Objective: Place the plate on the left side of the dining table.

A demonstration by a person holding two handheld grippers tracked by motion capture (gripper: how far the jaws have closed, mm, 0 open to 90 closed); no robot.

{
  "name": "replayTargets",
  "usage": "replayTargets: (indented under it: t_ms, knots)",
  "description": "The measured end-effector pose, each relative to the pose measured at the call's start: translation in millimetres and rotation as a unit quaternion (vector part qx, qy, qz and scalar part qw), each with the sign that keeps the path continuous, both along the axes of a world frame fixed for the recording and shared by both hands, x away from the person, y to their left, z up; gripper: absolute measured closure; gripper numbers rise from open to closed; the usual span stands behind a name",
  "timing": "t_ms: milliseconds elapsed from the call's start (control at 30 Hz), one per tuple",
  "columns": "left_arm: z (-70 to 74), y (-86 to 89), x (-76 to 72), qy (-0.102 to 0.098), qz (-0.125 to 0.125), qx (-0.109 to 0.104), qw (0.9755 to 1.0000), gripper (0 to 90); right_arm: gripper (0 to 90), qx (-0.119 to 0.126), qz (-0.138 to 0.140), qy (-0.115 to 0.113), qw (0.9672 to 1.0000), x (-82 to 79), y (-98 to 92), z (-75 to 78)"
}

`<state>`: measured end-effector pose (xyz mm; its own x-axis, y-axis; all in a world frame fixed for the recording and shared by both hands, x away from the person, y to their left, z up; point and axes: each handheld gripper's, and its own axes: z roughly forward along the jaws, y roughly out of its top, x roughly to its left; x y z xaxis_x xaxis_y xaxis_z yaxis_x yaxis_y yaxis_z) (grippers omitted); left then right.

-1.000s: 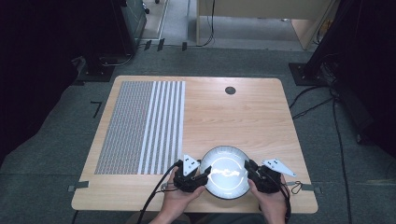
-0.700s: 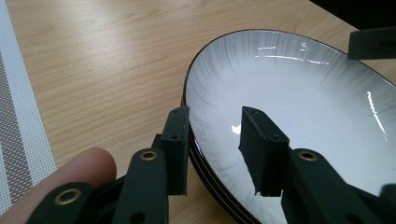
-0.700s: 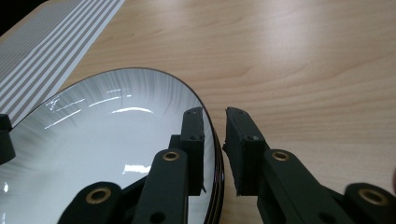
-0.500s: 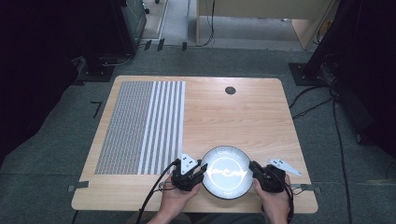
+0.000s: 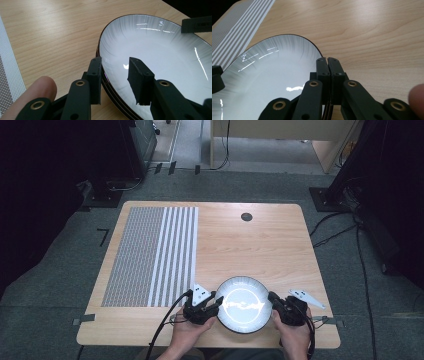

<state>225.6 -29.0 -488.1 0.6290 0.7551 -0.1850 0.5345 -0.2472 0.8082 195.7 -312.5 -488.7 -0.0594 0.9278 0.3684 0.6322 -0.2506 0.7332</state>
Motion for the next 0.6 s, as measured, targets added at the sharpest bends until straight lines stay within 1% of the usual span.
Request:
replayTargets:
  t_ms: [33,67,133,167,233,300,433,500,533,600]
  knots:
    - [0.0,0.0,0.0,0.0,0.0,0.0,1.0,63.8,89.6,0.006,0.001,-0.001,1.0,0.1,-1.5,-0.7]
    - [-0.2,-0.5,-0.3,-0.001,0.002,0.002,1.0,63.8,89.6,0.006,0.001,-0.001,1.0,0.1,-1.5,-0.7]
    - [-0.5,-0.8,-0.4,-0.001,0.0,0.003,1.0,63.8,90.0,0.031,-0.001,-0.001,0.9995,-0.4,-5.4,-0.3]
    - [-0.5,-0.7,-0.2,-0.001,-0.002,0.002,1.0,63.9,90.0,0.031,0.0,-0.003,0.9995,-1.1,-5.9,1.3]
    - [-0.3,-0.9,-0.2,-0.001,-0.003,0.002,1.0,63.2,90.0,0.02,-0.003,-0.012,0.9997,-3.0,-4.4,5.0]
    - [0.2,-0.5,-0.1,-0.003,0.0,0.001,1.0,62.1,90.0,0.013,-0.004,-0.016,0.9998,-4.2,-3.0,7.6]
    - [4.2,3.3,-1.1,-0.014,0.013,-0.005,0.9998,60.4,90.0,0.013,-0.011,-0.017,0.9997,-5.6,-6.7,8.8]
    - [7.6,5.0,-1.9,-0.02,0.014,-0.009,0.9997,60.0,90.0,0.017,-0.016,-0.018,0.9996,-6.7,-10.8,9.6]
    - [9.8,4.5,-2.4,-0.023,0.01,-0.012,0.9996,59.8,90.0,0.017,-0.019,-0.021,0.9994,-8.3,-14.1,10.6]
    - [10.1,3.3,-2.5,-0.021,0.006,-0.013,0.9997,59.8,90.0,0.018,-0.02,-0.022,0.9994,-9.4,-15.1,11.3]
